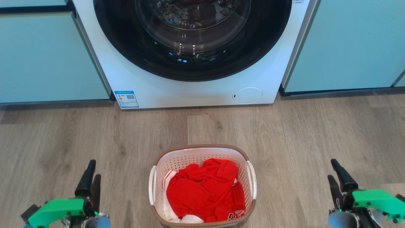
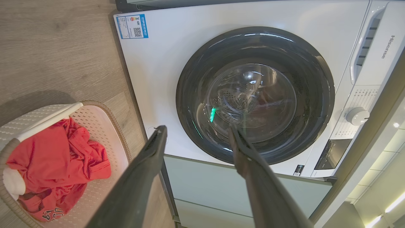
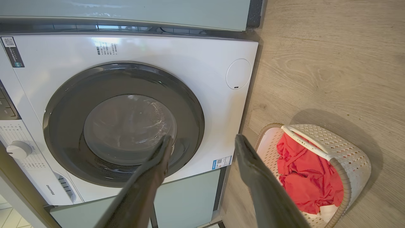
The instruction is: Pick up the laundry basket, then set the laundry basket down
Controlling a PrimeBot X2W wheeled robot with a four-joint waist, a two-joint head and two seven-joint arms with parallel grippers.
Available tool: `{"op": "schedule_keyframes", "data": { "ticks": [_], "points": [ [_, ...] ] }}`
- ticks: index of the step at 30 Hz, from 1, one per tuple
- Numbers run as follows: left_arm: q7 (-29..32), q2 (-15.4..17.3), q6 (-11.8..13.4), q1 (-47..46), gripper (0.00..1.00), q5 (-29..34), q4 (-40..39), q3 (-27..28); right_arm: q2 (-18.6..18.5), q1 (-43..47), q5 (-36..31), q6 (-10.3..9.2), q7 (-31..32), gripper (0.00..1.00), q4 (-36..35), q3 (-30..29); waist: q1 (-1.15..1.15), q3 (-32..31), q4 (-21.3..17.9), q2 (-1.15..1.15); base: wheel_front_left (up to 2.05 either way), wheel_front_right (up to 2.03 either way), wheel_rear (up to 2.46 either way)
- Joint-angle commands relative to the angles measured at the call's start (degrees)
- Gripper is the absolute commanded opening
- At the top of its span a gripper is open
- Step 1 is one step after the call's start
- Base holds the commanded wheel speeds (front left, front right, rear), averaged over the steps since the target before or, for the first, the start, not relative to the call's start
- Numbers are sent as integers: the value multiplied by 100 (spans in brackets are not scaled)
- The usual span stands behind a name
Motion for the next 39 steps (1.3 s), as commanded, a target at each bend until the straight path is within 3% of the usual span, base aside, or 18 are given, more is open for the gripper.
{"op": "schedule_keyframes", "data": {
  "ticks": [1, 13, 24, 35, 39],
  "points": [
    [-82, 61, -6, -327, 100, 113, -226, 74, -28, -295, -164, 7, -83, 100, -250, -13, 0, 4, 2, 0, 0, 0, 0],
    [-266, 65, -10, -431, 100, 607, -485, 157, -35, -418, -1065, 10, -268, 100, -694, -61, 0, 16, 43, 0, 0, 0, 0],
    [-451, 69, -13, -563, 100, 1400, -957, 341, -42, -586, -2320, 14, -453, 100, -1201, 113, 0, 48, 84, 0, 0, 0, 0],
    [-635, 73, 321, -672, 100, 2429, -1565, 110, -69, -777, -3641, 18, -638, 100, -1685, 497, 0, 117, 118, 0, 0, 0, 0],
    [-702, 74, 318, -688, 100, 2892, -1830, -86, -78, -842, -4046, 19, -705, 100, -1881, 590, 0, 134, 138, 0, 0, 0, 0]
  ]
}}
